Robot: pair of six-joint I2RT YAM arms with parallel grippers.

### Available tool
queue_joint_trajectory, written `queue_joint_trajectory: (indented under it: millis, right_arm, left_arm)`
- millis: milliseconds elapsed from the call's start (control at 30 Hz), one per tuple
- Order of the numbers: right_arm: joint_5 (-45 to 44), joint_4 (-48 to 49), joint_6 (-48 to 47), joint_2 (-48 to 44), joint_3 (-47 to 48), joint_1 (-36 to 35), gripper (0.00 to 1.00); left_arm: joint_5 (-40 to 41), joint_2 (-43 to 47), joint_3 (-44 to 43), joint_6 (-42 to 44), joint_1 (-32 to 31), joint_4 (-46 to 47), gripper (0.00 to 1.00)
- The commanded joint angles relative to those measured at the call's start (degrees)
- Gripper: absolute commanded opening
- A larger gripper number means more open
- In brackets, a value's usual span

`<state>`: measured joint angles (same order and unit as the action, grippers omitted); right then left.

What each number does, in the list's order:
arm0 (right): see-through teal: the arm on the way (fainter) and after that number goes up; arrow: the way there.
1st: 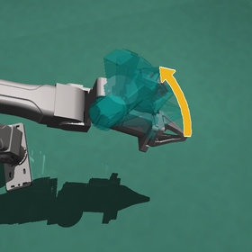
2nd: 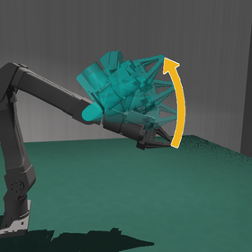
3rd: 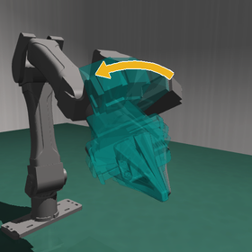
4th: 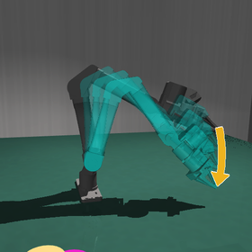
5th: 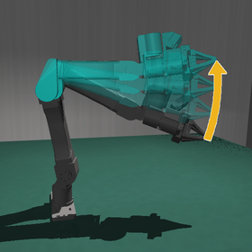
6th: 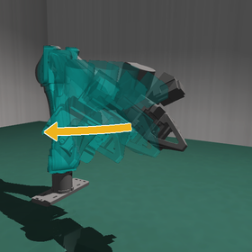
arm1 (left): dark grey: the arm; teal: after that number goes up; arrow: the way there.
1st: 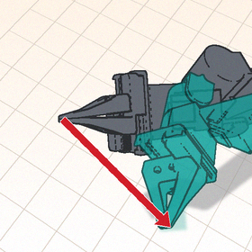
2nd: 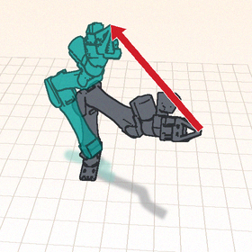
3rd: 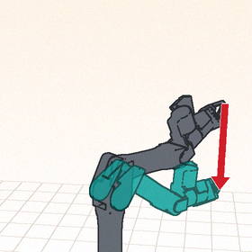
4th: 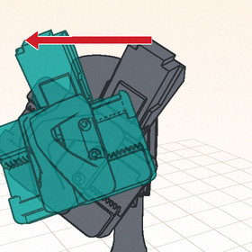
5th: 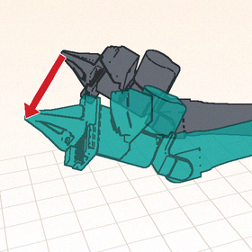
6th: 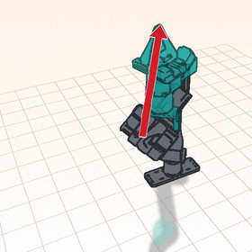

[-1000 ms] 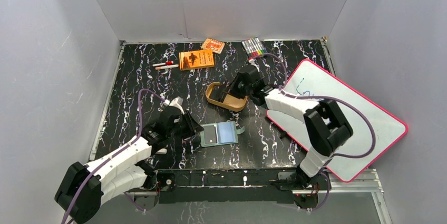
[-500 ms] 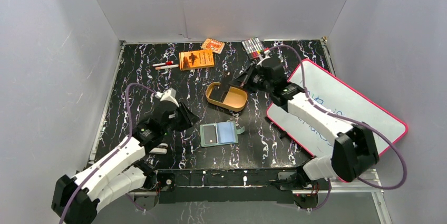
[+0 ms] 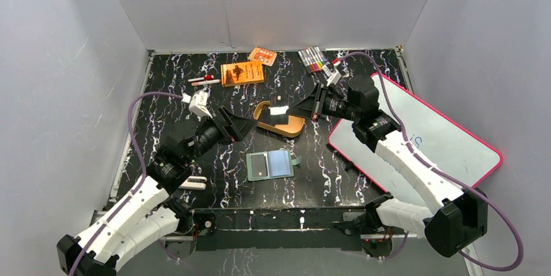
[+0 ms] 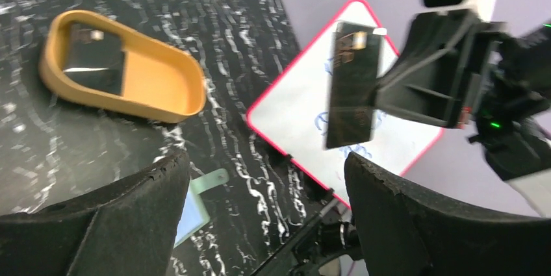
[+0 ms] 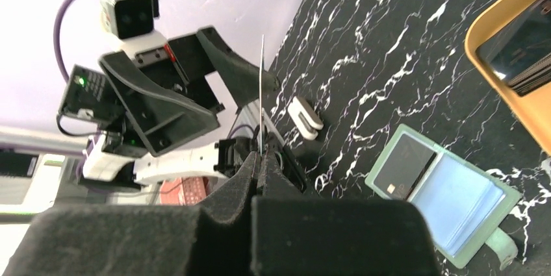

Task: Put the credit cards into the card holder
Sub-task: Pick up the credit card from the storage box.

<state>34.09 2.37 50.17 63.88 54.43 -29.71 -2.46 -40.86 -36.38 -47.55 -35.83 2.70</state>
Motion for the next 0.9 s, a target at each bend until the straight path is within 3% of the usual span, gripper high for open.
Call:
queue_joint_trajectory:
  millis: [0, 200, 333, 433, 867]
  right_arm:
    - [7.7, 7.8, 0.2, -0.4, -1.2, 0.1, 0.0]
    - [7.2, 7.6, -0.4, -0.5, -1.2, 0.0, 0.0]
    - [-4.0, -11.7, -11.1, -0.5, 3.7, 0.1, 0.0]
    - [-6.2, -20.5, -16.2, 0.7, 2.7, 0.0, 0.0]
    - [-5.3, -15.2, -14.0, 6.3, -14.2, -3.4, 0.0]
  left_arm:
    - [-10.6, -1.9, -1.5, 0.8, 0.1, 13.5, 0.86]
    - [-14.9, -2.1, 0.9, -1.8, 0.1, 20.5, 0.85]
    - [-6.9, 0.4, 1.2, -0.6, 0.1, 10.4, 0.84]
    - [-2.3, -0.4, 1.5, -0.2, 0.1, 1.2, 0.83]
    - [-13.0, -18.0, 6.9, 0.1, -0.1, -2.0, 0.6]
